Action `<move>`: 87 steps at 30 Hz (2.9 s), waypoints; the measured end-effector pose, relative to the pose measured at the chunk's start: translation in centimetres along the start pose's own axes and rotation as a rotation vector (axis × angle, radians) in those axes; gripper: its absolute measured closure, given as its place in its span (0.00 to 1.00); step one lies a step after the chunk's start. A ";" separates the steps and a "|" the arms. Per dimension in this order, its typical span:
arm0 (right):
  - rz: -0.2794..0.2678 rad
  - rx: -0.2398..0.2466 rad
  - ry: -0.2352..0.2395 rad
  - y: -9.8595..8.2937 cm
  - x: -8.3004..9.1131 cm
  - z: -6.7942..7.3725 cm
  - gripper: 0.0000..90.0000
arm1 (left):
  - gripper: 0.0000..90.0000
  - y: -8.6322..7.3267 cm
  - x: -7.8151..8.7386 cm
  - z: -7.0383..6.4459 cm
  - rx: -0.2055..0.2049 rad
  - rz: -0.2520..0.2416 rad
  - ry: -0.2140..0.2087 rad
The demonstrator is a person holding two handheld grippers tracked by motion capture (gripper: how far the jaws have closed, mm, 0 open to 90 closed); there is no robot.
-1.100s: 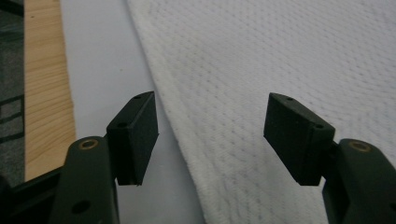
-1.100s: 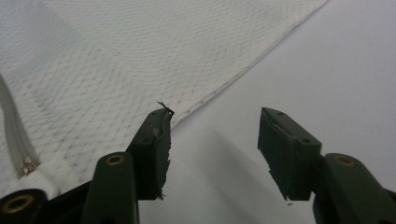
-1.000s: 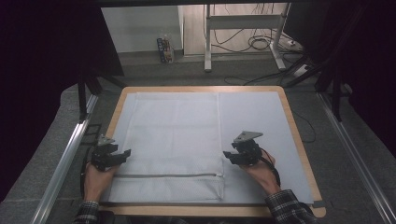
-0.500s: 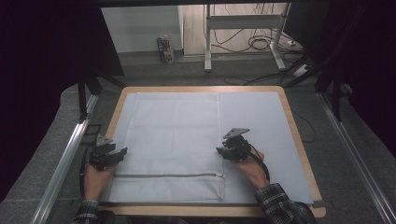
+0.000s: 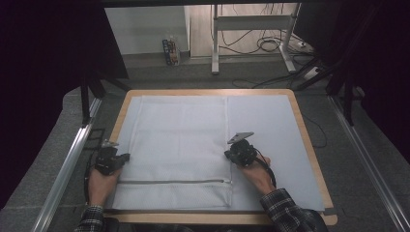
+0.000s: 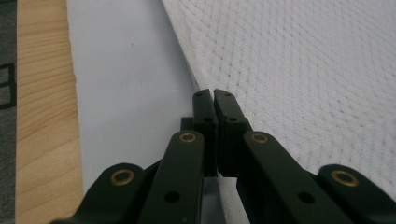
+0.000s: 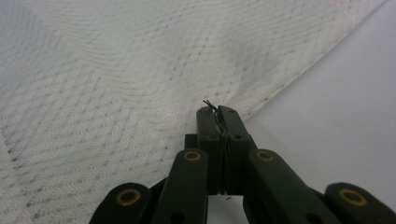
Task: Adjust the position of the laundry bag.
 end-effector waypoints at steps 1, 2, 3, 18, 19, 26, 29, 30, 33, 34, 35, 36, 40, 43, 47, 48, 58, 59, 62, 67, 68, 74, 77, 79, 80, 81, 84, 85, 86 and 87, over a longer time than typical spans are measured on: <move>0.000 0.000 0.000 0.0 0.0 0.0 0.98 | 0.99 0.0 0.0 0.0 0.001 -0.001 0.002; -0.002 0.028 -0.008 0.1 0.2 0.2 0.98 | 0.99 0.0 0.0 0.0 0.003 -0.001 0.000; -0.002 0.036 -0.011 0.1 0.3 0.3 0.98 | 0.99 0.0 0.0 0.0 0.006 -0.003 -0.011; 0.024 0.017 -0.010 -0.6 2.0 -1.1 0.98 | 0.98 0.5 -0.3 -2.2 -0.077 0.011 -0.073; 0.030 0.010 -0.006 -0.8 2.2 -1.3 0.98 | 0.98 0.6 -0.4 -2.4 -0.082 0.012 -0.077; 0.039 -0.015 0.012 -1.6 4.0 -2.6 0.98 | 0.98 1.0 -0.9 -4.1 -0.098 0.009 -0.119; 0.053 -0.028 0.016 -2.1 4.7 -3.2 0.98 | 0.98 1.2 -1.2 -5.0 -0.117 0.011 -0.134; 0.058 -0.030 0.011 -2.2 4.9 -3.3 0.98 | 0.98 1.3 -1.3 -5.3 -0.126 0.014 -0.139; 0.058 -0.046 -0.002 -2.5 5.8 -4.0 0.98 | 0.98 1.7 -1.7 -6.3 -0.152 0.020 -0.146; 0.052 -0.057 -0.005 -2.6 6.0 -4.2 0.98 | 0.98 1.7 -1.8 -6.6 -0.159 0.022 -0.151; 0.053 -0.056 -0.011 -2.7 6.2 -4.4 0.98 | 0.98 1.8 -1.9 -6.9 -0.168 0.025 -0.154; 0.050 -0.059 -0.013 -2.9 6.4 -4.6 0.98 | 0.98 1.9 -2.0 -7.2 -0.171 0.027 -0.157; 0.061 -0.076 -0.025 -3.6 6.9 -5.3 0.98 | 0.98 2.2 -2.3 -8.1 -0.177 0.031 -0.190; 0.061 -0.086 -0.035 -4.0 7.3 -5.7 0.98 | 0.98 2.4 -2.7 -8.9 -0.178 0.034 -0.221; 0.070 -0.091 -0.051 -4.6 7.8 -6.4 0.98 | 0.98 2.7 -3.3 -10.2 -0.203 0.041 -0.234; 0.070 -0.090 -0.059 -4.7 7.8 -6.4 0.98 | 0.98 2.8 -3.4 -10.4 -0.206 0.042 -0.239; 0.089 -0.089 -0.094 -5.5 8.1 -7.3 0.98 | 0.98 2.9 -3.4 -10.7 -0.191 0.040 -0.246; 0.088 -0.094 -0.098 -5.6 8.2 -7.5 0.98 | 0.98 2.9 -3.4 -10.8 -0.190 0.039 -0.250; 0.089 -0.095 -0.102 -5.7 8.2 -7.6 0.98 | 0.98 2.8 -3.3 -10.9 -0.194 0.043 -0.246; 0.079 -0.073 -0.105 -5.6 8.1 -7.3 0.95 | 0.87 2.7 -3.3 -10.6 -0.217 0.033 -0.208; 0.075 -0.070 -0.103 -5.6 8.1 -7.2 0.93 | 0.87 2.7 -3.2 -10.5 -0.228 0.030 -0.195; 0.032 -0.051 -0.098 -5.3 8.2 -6.8 0.66 | 0.46 2.5 -3.0 -10.6 -0.281 -0.003 -0.155; 0.024 -0.044 -0.100 -5.3 8.2 -6.7 0.61 | 0.37 2.4 -2.8 -10.6 -0.283 -0.019 -0.168; 0.020 -0.034 -0.103 -5.3 8.3 -6.5 0.51 | 0.25 2.4 -2.6 -10.6 -0.262 -0.028 -0.185; 0.018 -0.033 -0.105 -5.3 8.3 -6.5 0.47 | 0.22 2.3 -2.5 -10.5 -0.255 -0.028 -0.197; 0.017 -0.028 -0.109 -5.3 8.3 -6.4 0.42 | 0.19 2.1 -2.4 -10.5 -0.258 -0.025 -0.196; -0.004 -0.023 -0.111 -5.4 8.5 -6.2 0.32 | 0.11 1.6 -2.1 -10.4 -0.308 -0.019 -0.193; -0.016 -0.027 -0.105 -5.5 8.6 -6.2 0.28 | 0.10 1.5 -2.0 -10.5 -0.317 -0.023 -0.195; -0.022 -0.029 -0.101 -5.5 8.6 -6.1 0.26 | 0.10 1.4 -1.9 -10.5 -0.338 -0.028 -0.198; -0.028 -0.034 -0.091 -5.6 8.7 -6.1 0.23 | 0.08 1.3 -1.8 -10.6 -0.353 -0.040 -0.196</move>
Point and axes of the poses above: each handheld gripper's, and its own axes: x roughly backward along the jaws, y roughly out of its top, z roughly to its left, the point moved 3 cm from there along -x, roughly forward along the jaws, and after that the axes turned 4 degrees about -z, right-handed, at the moved point
